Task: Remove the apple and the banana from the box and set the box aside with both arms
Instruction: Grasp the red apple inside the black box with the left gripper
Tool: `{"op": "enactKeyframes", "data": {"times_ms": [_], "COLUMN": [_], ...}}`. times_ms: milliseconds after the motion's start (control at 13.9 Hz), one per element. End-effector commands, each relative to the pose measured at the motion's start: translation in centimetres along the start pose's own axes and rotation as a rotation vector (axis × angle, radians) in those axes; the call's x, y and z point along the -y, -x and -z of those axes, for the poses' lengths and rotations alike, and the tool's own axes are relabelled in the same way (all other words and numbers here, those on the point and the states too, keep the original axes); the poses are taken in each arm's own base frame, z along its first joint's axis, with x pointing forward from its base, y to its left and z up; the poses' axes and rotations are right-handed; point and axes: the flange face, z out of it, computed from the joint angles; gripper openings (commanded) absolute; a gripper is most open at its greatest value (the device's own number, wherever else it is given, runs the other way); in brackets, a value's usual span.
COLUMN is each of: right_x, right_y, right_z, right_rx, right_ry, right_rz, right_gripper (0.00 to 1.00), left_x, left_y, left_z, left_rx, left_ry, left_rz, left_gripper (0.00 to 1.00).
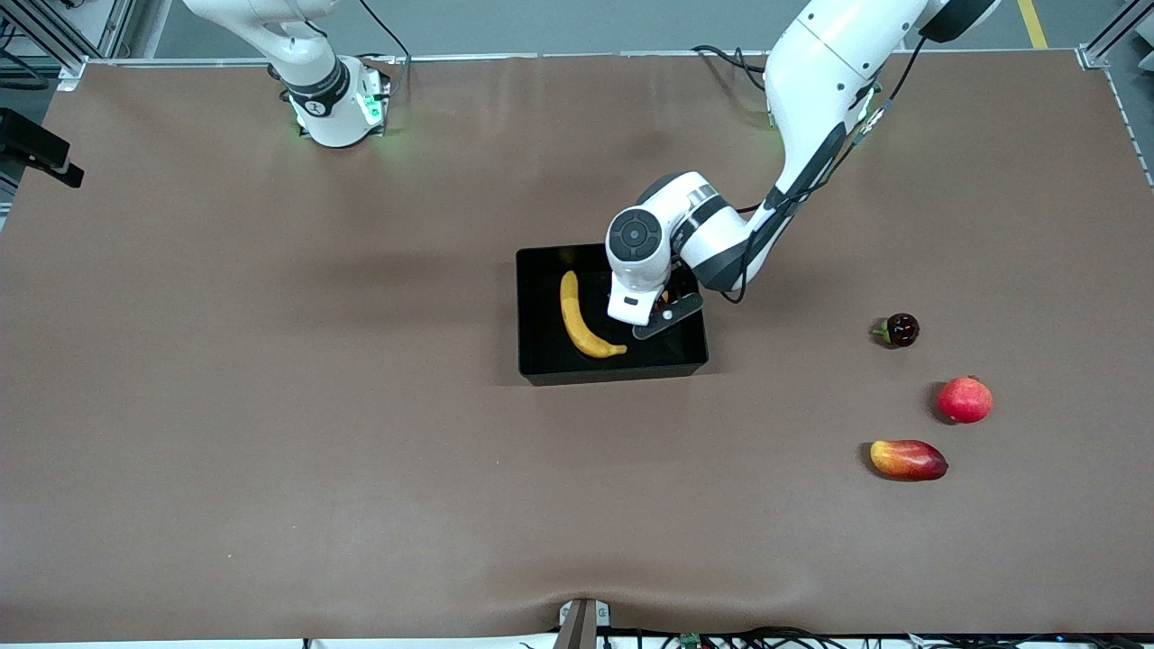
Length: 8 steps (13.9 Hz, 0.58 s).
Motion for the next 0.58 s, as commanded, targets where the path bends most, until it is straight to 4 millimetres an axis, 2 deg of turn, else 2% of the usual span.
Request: {"op": "enactKeyframes", "data": {"times_ms": [0, 72, 216, 360, 432, 505], "right_x": [-0.4, -0.4, -0.4, -0.4, -0.5, -0.5], "right_y": [0.0, 0.0, 0.0, -0.1, -0.1, -0.1], "right_z": [0.1, 0.1, 0.1, 0.0, 0.0, 0.0], "right_rx": [0.003, 0.003, 0.003, 0.005, 0.005, 0.005], "right_ry": [0.005, 0.005, 0.005, 0.005, 0.005, 0.005], "right_rz": [0.004, 0.004, 0.004, 0.004, 0.002, 0.002], "right_gripper": [1.0, 1.0, 1.0, 1.0, 1.0, 1.0], "left_x": [-0.7, -0.5, 0.0, 1.4, 2.6, 4.7], "left_y": [-0.2, -0.4, -1.6, -3.1, -4.3, -6.6], "left_z": [1.8, 3.9, 10.3, 17.5, 20.1, 21.9], "left_rx": [-0.037, -0.053, -0.09, -0.105, -0.106, -0.105], "left_ry": [0.02, 0.017, 0.007, 0.028, 0.056, 0.069], "left_rz": [0.011, 0.009, 0.017, -0.055, -0.066, -0.062], "left_gripper": [0.0, 0.0, 0.0, 0.0, 0.0, 0.0]}}
